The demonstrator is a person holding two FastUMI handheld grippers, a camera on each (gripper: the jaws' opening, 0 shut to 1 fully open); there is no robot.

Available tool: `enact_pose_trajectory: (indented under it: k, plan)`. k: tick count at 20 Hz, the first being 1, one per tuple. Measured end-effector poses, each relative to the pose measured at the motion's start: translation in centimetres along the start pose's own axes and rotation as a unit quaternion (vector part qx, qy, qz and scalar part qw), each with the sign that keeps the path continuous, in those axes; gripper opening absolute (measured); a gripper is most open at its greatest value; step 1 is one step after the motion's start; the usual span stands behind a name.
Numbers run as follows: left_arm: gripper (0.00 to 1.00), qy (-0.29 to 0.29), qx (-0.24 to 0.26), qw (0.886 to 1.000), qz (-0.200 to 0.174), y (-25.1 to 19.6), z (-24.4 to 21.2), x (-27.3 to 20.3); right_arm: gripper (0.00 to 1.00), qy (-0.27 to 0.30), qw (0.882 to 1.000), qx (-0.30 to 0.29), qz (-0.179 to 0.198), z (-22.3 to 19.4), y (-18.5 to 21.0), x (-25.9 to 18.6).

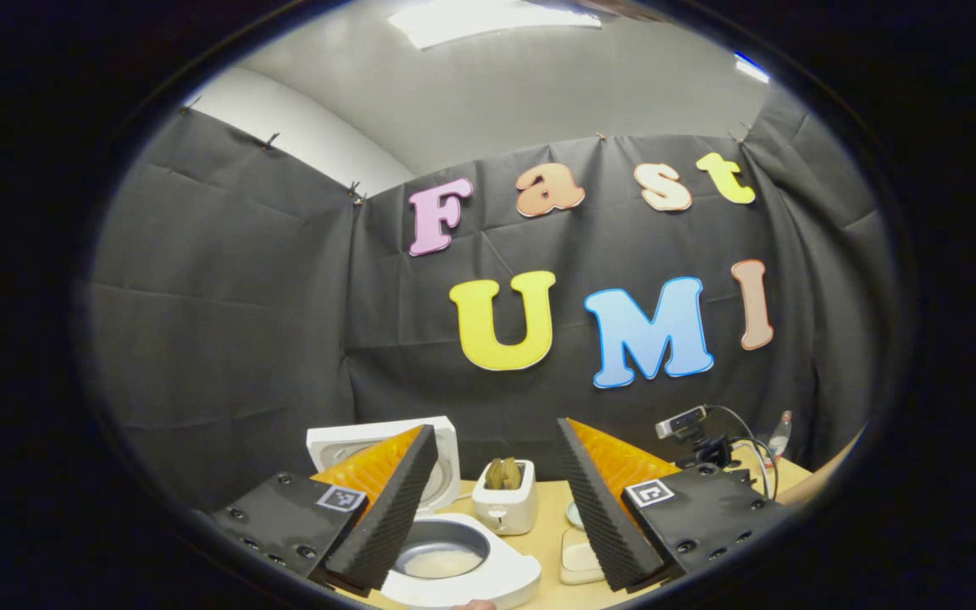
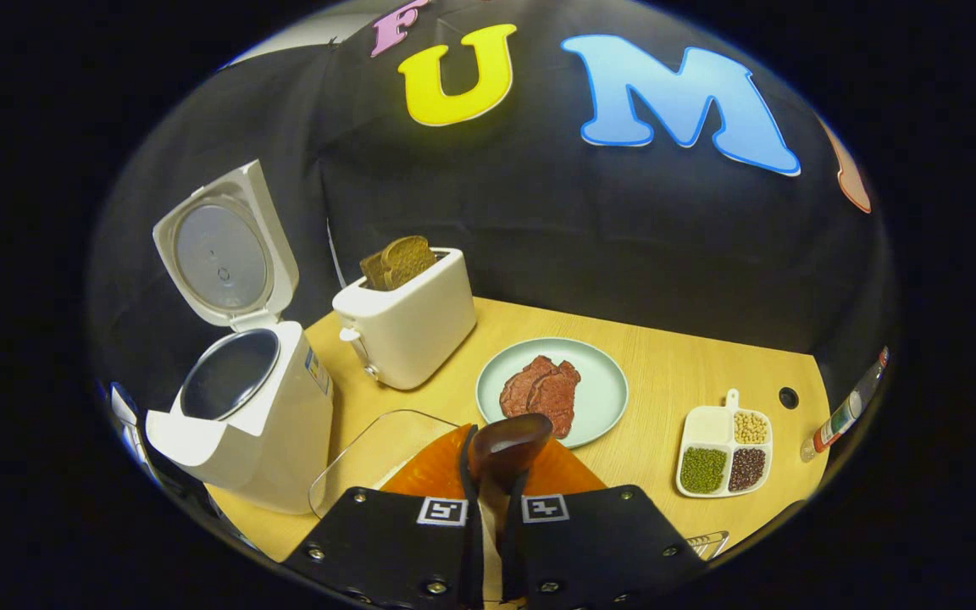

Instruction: Close the left gripper, press the button to open the rice cooker; take a wooden spoon from the chopstick holder with the right hand, scoop a spoonful of rice and pour it into the rice cooker, then put the wooden spoon back into the chopstick holder.

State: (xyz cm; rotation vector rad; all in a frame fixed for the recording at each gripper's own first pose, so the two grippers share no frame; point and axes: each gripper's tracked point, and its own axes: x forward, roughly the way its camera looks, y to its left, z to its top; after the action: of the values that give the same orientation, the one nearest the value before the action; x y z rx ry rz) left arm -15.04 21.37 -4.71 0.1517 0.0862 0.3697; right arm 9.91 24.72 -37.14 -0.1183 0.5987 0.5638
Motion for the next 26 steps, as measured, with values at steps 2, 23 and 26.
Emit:
enact_pose_trajectory:
  k: [2,23,26]
  plan:
    - [0.95,0.006,-0.002,1.000,0.008,0.8,-0.4,-0.5,0.09,0.004,1.000,0.010,0.006,-0.2,0.8,0.3]
    - [0.89,-0.005,-0.013,1.000,-0.015,-0.5,0.5,-0.1,0.09,-0.101,0.871,0.460,0.139,7.5,-1.5,-4.6]
    - [0.91,-0.010,-0.010,1.000,-0.024,-1.1,0.9,0.0,0.08,-0.118,0.837,0.506,0.174,9.9,-0.9,-6.4]
